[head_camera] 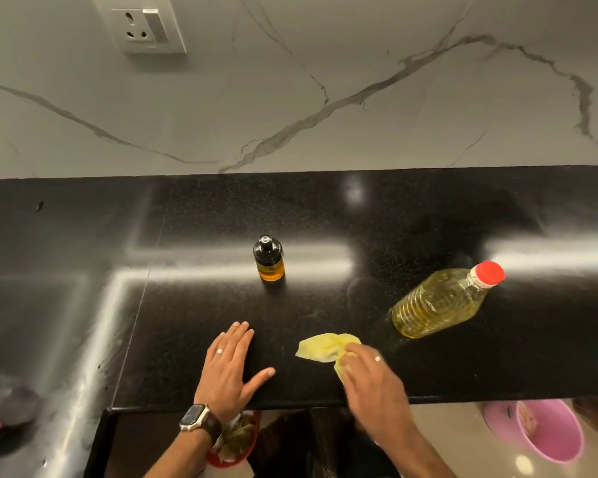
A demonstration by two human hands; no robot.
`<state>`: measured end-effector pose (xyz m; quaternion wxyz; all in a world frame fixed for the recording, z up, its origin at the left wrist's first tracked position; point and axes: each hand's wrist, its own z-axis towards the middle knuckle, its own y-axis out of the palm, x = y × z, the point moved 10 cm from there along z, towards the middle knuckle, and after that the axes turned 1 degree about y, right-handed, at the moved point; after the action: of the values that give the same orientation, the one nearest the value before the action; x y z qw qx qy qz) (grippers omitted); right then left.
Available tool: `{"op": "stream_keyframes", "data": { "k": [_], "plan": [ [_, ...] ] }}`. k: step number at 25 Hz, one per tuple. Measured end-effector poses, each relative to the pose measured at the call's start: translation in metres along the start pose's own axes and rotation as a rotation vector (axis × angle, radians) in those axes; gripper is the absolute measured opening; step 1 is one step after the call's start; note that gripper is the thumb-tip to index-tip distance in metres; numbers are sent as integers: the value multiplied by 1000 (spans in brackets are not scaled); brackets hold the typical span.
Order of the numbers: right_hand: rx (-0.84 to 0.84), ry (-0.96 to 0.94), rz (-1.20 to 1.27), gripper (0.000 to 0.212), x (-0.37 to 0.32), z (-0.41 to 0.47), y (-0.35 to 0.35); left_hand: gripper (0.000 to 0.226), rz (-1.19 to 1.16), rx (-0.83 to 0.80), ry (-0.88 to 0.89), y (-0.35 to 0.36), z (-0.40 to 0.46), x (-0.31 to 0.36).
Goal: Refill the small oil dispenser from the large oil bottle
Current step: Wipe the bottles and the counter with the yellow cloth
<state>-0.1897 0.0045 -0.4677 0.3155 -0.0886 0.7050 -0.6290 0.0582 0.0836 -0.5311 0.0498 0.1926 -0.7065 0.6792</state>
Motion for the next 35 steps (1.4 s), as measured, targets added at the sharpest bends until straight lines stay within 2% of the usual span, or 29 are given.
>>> {"op": "stream_keyframes", "data": {
  "k": [1, 2, 4, 6, 8, 11, 13, 14, 16, 17, 18, 19, 21, 23, 25, 27, 28, 29, 30, 33, 34, 35],
  "plan": [
    [-55, -113, -56, 35, -15, -6, 15, 95, 0, -2, 1, 0, 0, 1],
    [-148, -128, -91, 51, -17, -6, 33, 95, 3, -1, 2, 0, 0, 0],
    [-261, -68, -142, 87, -6, 8, 59, 94, 17, 2, 8, -2, -1, 0],
    [-300, 23, -132, 99, 3, 41, 74, 93, 19, -3, 14, 0, -1, 0],
    [-341, 13, -114, 92, -19, 72, 78, 93, 4, -4, 15, 3, 0, -1],
    [-416, -331, -69, 78, -76, 39, 85, 94, -56, -13, 36, 5, -3, -3],
    [-377, -447, -73, 75, -59, -3, 79, 96, -57, -10, 45, 4, -2, -3],
    [-308, -397, -111, 75, -34, -4, 74, 96, -47, -10, 45, 4, -1, -3],
    [-203, -109, -183, 79, 14, 40, 59, 97, -48, -4, 42, 5, -1, -2],
    [-195, 17, -176, 81, 18, 71, 58, 98, -54, 4, 46, 4, -1, -2],
    [-225, 47, -146, 82, 1, 95, 63, 98, -63, 12, 51, 3, 0, -2],
    [-254, -13, -104, 82, -32, 104, 70, 99, -75, 16, 53, 3, -1, -3],
    [-364, -262, -25, 79, -96, 67, 94, 99, -110, 21, 65, 4, -2, -4],
    [-435, -417, 11, 79, -103, 5, 90, 100, -116, 27, 67, 3, -2, -5],
    [-344, -319, -44, 80, -42, 8, 79, 103, -106, 16, 69, 5, -1, -4],
    [-227, -7, -176, 80, 26, 70, 63, 105, -109, 9, 58, 7, -1, -5],
    [-202, 110, -193, 81, 37, 103, 58, 105, -109, 7, 58, 7, -1, -6],
    [-195, 145, -186, 82, 28, 125, 60, 105, -107, 3, 62, 7, -1, -6],
    [-203, 95, -161, 81, 6, 129, 67, 104, -106, 5, 66, 8, -2, -6],
    [-374, -337, -67, 77, -73, 50, 88, 102, -117, 17, 76, 6, -4, -5],
    [-396, -392, -62, 76, -71, 25, 82, 102, -116, 24, 78, 5, -3, -5],
    [-356, -372, -79, 76, -53, 19, 76, 102, -115, 30, 79, 5, -2, -5]
  ]
}}
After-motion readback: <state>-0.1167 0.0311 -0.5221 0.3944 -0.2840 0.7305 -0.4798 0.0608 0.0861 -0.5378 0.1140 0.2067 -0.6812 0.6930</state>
